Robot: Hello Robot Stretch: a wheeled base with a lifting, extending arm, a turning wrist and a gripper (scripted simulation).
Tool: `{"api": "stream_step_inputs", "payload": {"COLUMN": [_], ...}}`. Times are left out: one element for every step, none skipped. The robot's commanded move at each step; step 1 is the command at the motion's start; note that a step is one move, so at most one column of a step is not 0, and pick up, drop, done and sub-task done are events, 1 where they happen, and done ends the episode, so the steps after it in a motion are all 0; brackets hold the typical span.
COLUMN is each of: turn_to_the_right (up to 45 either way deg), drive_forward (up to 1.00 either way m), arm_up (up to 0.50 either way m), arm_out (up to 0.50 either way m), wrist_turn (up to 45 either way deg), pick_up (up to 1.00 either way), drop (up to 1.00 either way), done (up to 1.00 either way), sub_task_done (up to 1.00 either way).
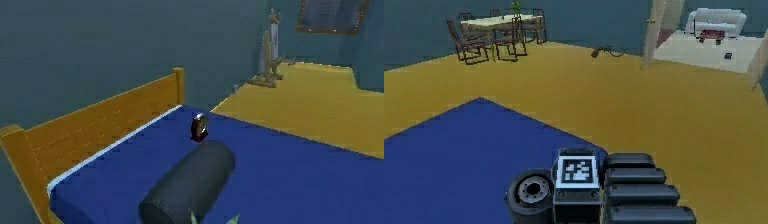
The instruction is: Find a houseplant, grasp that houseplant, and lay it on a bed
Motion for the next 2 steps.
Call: {"api": "stream_step_inputs", "payload": {"turn_to_the_right": [-27.0, 45.0], "drive_forward": [0.00, 0.00], "arm_up": [0.00, 0.00], "arm_out": [0.00, 0.00], "wrist_turn": [0.0, 0.0], "pick_up": [0.00, 0.00], "drop": [0.00, 0.00], "done": [0.00, 0.00], "sub_task_done": [0.00, 0.00]}}
